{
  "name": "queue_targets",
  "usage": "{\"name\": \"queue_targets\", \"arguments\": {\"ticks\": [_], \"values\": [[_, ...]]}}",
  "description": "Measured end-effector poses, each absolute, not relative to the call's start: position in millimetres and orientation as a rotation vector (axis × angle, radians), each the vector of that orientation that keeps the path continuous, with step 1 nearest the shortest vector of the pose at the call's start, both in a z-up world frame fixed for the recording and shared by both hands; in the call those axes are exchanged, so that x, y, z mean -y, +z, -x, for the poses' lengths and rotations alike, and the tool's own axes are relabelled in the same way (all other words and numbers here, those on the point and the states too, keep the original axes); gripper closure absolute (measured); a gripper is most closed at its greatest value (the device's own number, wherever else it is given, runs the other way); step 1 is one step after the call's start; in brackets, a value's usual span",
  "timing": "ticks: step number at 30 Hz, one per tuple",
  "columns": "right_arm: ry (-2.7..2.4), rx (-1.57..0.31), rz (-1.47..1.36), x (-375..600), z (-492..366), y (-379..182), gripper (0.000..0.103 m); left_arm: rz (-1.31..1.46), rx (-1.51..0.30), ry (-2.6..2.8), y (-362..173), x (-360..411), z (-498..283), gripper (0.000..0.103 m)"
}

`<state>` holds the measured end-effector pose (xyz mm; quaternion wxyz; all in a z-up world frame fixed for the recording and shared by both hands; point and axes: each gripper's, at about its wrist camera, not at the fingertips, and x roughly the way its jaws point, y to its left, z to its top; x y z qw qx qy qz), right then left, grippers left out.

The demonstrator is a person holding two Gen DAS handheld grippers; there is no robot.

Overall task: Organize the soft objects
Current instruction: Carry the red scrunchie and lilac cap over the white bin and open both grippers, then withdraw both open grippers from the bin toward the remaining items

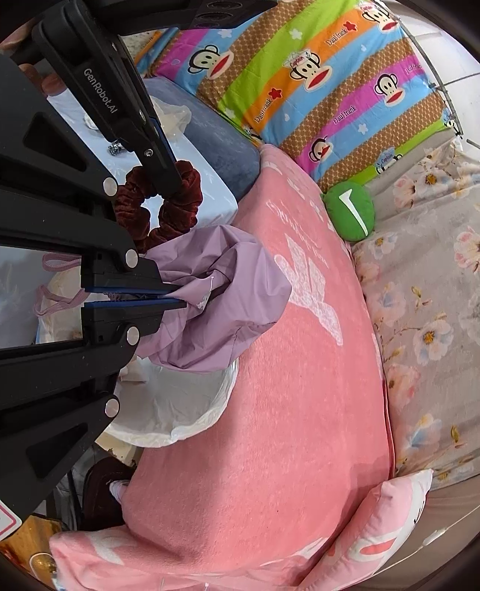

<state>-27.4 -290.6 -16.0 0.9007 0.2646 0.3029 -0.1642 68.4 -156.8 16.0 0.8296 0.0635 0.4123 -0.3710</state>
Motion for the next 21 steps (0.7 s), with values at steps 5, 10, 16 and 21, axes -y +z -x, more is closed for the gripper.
{"name": "queue_targets", "arguments": {"ticks": [5, 10, 16, 21], "values": [[-0.347, -0.626, -0.55, 295.1, 29.2, -16.6, 0.101, -0.122, -0.875, -0.757, 15.4, 158.8, -70.3, 0.061], [-0.344, -0.625, -0.551, 294.6, 28.3, -16.5, 0.094, -0.119, -0.86, -0.722, 15.6, 153.5, -71.3, 0.05], [-0.338, -0.614, -0.54, 288.9, 21.5, -9.9, 0.094, -0.118, -0.868, -0.7, 12.7, 147.9, -75.5, 0.05], [-0.327, -0.618, -0.532, 283.6, 16.1, -8.3, 0.094, -0.112, -0.872, -0.685, 10.6, 142.3, -77.8, 0.05]]}}
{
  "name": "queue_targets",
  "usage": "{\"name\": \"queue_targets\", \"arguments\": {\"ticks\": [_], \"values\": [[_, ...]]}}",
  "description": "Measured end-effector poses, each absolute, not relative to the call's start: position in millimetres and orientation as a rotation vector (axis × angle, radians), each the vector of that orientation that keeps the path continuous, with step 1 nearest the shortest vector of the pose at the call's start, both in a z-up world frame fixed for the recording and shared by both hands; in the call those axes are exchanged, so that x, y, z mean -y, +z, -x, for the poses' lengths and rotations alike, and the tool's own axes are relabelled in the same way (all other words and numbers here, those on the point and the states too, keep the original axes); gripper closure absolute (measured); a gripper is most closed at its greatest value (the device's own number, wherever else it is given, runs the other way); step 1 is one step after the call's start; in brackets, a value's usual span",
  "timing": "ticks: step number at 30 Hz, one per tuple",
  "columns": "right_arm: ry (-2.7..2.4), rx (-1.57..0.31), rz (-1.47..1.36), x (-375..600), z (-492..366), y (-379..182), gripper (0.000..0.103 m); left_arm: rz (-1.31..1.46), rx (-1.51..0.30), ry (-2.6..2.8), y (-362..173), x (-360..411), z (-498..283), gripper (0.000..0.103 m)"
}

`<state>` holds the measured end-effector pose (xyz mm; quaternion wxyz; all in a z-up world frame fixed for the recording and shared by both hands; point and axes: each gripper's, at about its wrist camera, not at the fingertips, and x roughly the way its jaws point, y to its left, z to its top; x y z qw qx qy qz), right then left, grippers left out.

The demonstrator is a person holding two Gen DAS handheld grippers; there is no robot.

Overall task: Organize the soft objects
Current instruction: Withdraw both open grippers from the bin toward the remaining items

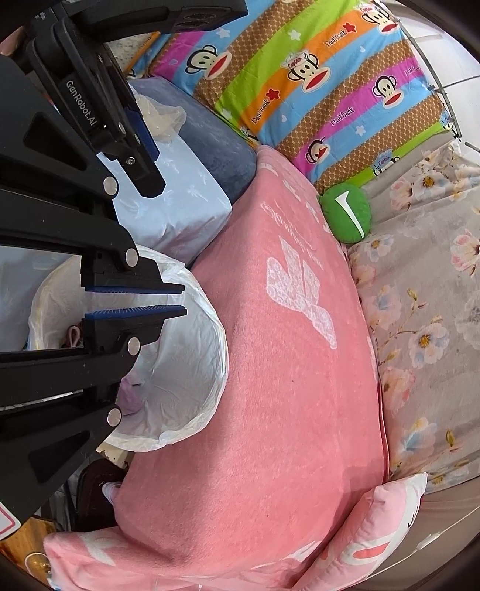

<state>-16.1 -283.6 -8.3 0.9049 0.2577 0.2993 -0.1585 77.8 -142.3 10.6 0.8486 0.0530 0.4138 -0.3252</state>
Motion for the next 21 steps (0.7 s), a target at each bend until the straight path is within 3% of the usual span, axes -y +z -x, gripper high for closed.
{"name": "queue_targets", "arguments": {"ticks": [21], "values": [[-0.251, -0.687, -0.484, 248.1, -3.1, -21.7, 0.082, -0.062, -0.897, -0.601, -2.9, 104.4, -88.4, 0.05]]}}
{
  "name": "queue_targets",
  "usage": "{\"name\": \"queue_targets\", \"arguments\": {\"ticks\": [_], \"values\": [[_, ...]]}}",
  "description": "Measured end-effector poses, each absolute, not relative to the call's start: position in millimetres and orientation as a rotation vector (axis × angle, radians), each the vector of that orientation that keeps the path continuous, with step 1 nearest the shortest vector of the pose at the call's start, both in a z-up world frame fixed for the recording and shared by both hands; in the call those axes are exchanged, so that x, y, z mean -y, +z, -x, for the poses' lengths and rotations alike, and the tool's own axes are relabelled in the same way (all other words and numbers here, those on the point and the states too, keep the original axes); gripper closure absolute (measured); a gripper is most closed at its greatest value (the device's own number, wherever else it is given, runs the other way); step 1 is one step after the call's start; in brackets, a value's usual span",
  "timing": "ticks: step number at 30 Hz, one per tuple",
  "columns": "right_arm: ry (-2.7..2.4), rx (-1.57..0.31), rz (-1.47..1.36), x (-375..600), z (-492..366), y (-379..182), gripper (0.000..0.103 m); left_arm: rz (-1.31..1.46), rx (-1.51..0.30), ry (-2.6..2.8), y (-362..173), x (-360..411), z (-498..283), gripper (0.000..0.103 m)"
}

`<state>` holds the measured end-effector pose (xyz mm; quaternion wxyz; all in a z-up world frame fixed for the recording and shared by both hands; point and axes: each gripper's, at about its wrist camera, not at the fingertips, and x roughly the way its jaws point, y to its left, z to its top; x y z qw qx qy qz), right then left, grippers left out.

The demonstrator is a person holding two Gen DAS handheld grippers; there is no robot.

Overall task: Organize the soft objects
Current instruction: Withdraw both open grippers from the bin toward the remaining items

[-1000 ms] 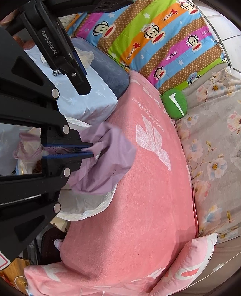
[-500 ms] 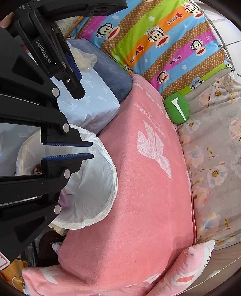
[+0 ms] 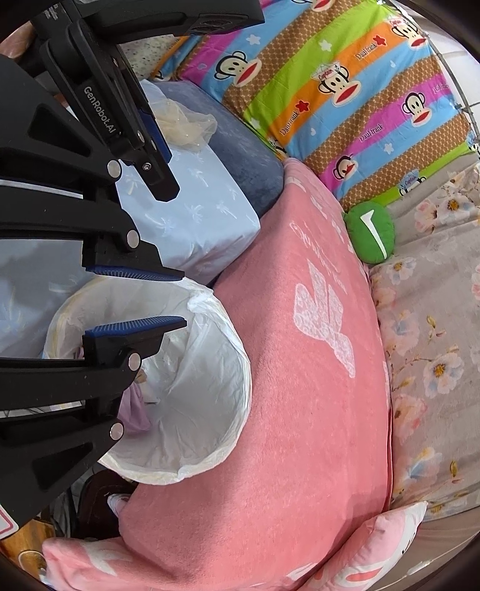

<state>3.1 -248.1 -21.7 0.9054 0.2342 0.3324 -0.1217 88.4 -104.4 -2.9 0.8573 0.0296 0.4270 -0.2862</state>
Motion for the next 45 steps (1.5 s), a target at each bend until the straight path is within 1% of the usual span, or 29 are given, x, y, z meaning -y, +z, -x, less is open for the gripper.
{"name": "queue_targets", "arguments": {"ticks": [13, 18, 24, 27, 31, 35, 38, 45], "values": [[-0.18, -0.737, -0.434, 207.8, -22.8, -29.5, 0.081, -0.024, -0.914, -0.523, -13.0, 65.1, -100.2, 0.05], [-0.16, -0.75, -0.414, 193.7, -29.4, -30.8, 0.077, -0.004, -0.92, -0.497, -15.9, 49.5, -104.3, 0.05], [-0.132, -0.768, -0.392, 175.9, -39.1, -32.8, 0.077, 0.01, -0.923, -0.463, -19.8, 30.9, -108.7, 0.05], [-0.116, -0.777, -0.38, 166.0, -44.2, -33.7, 0.076, 0.027, -0.928, -0.444, -21.9, 20.7, -111.6, 0.046], [-0.096, -0.789, -0.363, 152.7, -51.1, -35.9, 0.072, 0.039, -0.925, -0.417, -23.8, 5.8, -115.0, 0.041], [-0.071, -0.805, -0.345, 137.9, -59.0, -39.0, 0.071, 0.061, -0.934, -0.381, -28.0, -12.4, -120.9, 0.037], [-0.055, -0.816, -0.331, 126.9, -64.2, -40.9, 0.07, 0.083, -0.943, -0.353, -31.8, -27.3, -125.1, 0.035], [-0.021, -0.842, -0.303, 104.0, -77.8, -46.5, 0.069, 0.118, -0.962, -0.297, -42.1, -57.7, -132.7, 0.034]]}}
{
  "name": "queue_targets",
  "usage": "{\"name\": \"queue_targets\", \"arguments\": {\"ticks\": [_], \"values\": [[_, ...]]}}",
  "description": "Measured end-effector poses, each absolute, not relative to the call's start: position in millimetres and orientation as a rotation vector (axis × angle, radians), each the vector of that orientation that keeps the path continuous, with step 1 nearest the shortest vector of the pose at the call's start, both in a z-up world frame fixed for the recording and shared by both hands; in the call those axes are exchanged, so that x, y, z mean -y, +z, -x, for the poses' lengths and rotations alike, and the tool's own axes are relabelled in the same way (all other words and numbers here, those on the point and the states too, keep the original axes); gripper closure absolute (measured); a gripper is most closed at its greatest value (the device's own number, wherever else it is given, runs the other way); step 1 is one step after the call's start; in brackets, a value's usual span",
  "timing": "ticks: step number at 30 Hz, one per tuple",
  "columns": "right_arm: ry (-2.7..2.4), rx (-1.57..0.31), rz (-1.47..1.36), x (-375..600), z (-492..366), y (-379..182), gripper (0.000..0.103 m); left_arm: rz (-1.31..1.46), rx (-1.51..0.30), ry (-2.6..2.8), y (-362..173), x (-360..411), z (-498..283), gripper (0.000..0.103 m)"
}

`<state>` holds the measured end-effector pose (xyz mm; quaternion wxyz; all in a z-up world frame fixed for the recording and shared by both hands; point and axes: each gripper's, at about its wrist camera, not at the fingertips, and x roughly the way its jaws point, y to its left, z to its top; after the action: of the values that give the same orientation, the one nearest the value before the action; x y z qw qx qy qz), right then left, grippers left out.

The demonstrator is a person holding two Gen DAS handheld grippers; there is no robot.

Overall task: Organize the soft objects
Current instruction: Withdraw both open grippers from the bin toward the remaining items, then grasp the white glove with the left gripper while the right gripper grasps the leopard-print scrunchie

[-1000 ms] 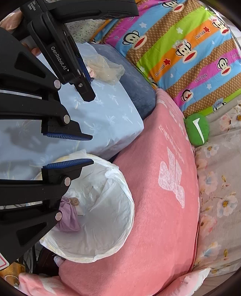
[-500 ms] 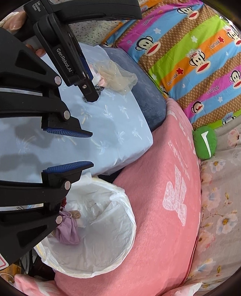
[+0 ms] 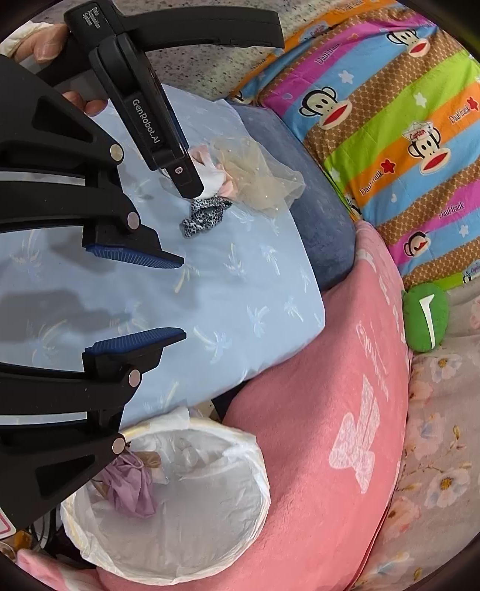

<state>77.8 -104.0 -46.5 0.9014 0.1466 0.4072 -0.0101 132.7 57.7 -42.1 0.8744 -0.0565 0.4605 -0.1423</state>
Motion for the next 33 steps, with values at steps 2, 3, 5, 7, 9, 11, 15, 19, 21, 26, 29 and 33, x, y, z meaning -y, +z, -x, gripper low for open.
{"name": "queue_targets", "arguments": {"ticks": [2, 3, 5, 7, 9, 11, 15, 19, 21, 26, 29, 33], "values": [[-0.012, -0.85, -0.294, 97.1, -81.8, -48.1, 0.069, 0.13, -0.969, -0.283, -45.6, -66.0, -135.1, 0.034], [-0.007, -0.854, -0.289, 93.3, -83.8, -49.0, 0.069, 0.132, -0.971, -0.276, -46.9, -69.5, -136.5, 0.034], [-0.001, -0.862, -0.28, 86.8, -87.4, -50.6, 0.069, 0.14, -0.977, -0.262, -50.2, -77.0, -140.0, 0.034], [0.005, -0.869, -0.274, 80.7, -91.5, -52.4, 0.069, 0.149, -0.985, -0.251, -53.0, -83.6, -143.3, 0.034], [0.013, -0.878, -0.266, 75.0, -96.4, -55.4, 0.069, 0.159, -0.993, -0.238, -56.6, -91.6, -147.0, 0.034], [0.019, -0.888, -0.258, 69.2, -102.4, -58.6, 0.069, 0.169, -1.0, -0.228, -60.0, -98.6, -150.6, 0.034], [0.038, -0.91, -0.244, 56.6, -116.3, -66.1, 0.069, 0.185, -1.022, -0.208, -69.2, -112.1, -159.6, 0.034], [0.058, -0.935, -0.238, 43.8, -134.6, -75.5, 0.069, 0.197, -1.047, -0.189, -79.3, -123.8, -170.2, 0.034], [0.065, -0.945, -0.237, 38.2, -145.6, -80.4, 0.069, 0.205, -1.058, -0.183, -83.3, -128.8, -176.1, 0.034], [0.078, -0.968, -0.246, 26.4, -176.2, -91.6, 0.069, 0.224, -1.074, -0.182, -89.6, -135.1, -189.9, 0.034], [0.084, -0.985, -0.25, 19.4, -192.1, -99.5, 0.069, 0.238, -1.083, -0.19, -93.1, -134.8, -197.7, 0.035], [0.086, -1.01, -0.249, 12.7, -207.8, -112.3, 0.069, 0.231, -1.101, -0.201, -99.9, -132.7, -205.8, 0.037]]}}
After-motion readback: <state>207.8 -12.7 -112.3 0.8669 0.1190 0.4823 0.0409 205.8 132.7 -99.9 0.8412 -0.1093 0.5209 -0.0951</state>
